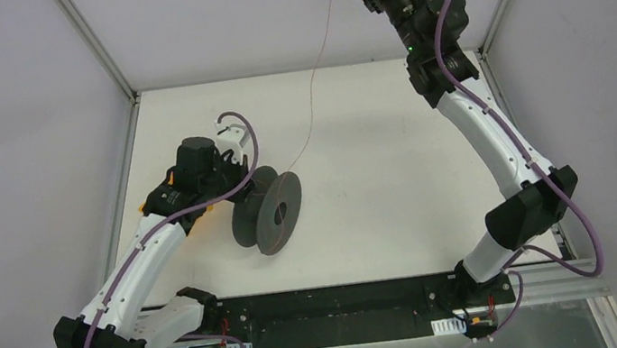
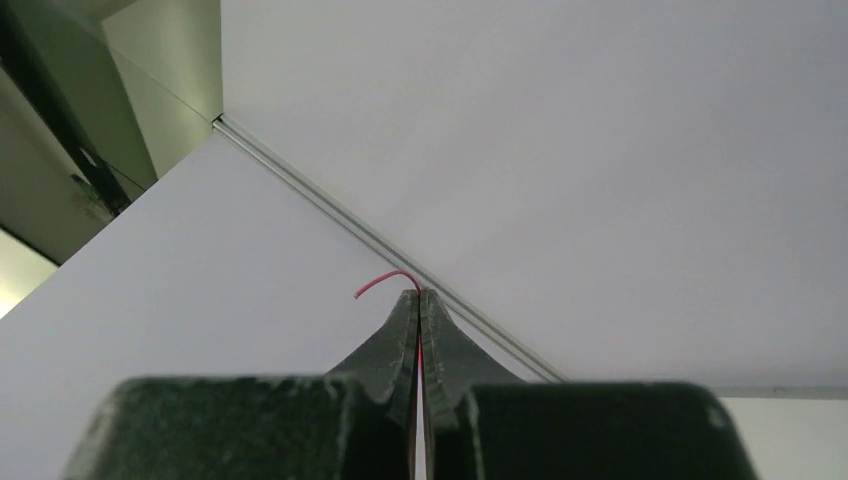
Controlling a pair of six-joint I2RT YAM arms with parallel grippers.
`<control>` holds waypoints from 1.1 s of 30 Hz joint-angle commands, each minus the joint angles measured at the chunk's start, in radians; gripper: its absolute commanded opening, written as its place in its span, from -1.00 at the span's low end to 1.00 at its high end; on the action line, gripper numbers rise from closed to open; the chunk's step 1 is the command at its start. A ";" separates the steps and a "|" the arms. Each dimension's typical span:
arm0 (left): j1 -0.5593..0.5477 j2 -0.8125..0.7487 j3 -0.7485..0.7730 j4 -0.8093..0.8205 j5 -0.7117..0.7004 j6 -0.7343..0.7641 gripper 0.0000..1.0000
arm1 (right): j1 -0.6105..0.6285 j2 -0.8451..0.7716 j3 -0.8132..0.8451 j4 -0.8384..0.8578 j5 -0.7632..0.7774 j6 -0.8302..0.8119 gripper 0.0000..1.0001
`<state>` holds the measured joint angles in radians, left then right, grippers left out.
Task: Wrap the cables
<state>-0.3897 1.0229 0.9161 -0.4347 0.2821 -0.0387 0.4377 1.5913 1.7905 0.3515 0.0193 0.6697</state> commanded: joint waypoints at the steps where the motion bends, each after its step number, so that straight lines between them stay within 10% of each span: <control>1: -0.015 0.046 0.050 -0.039 -0.138 -0.022 -1.00 | -0.030 -0.003 0.009 0.122 -0.050 0.139 -1.00; 20: -0.028 0.108 0.135 -0.122 -0.385 -0.048 -1.00 | -0.021 -0.128 -0.053 0.404 0.062 0.353 -1.00; 33: -0.046 -0.010 0.062 -0.103 -0.035 0.160 -1.00 | -0.060 -0.005 0.044 0.267 0.089 0.143 -1.00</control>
<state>-0.4271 1.0752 0.9897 -0.5472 0.0963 0.0303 0.4046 1.5322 1.7599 0.6346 0.1051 0.8803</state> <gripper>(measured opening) 0.009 0.005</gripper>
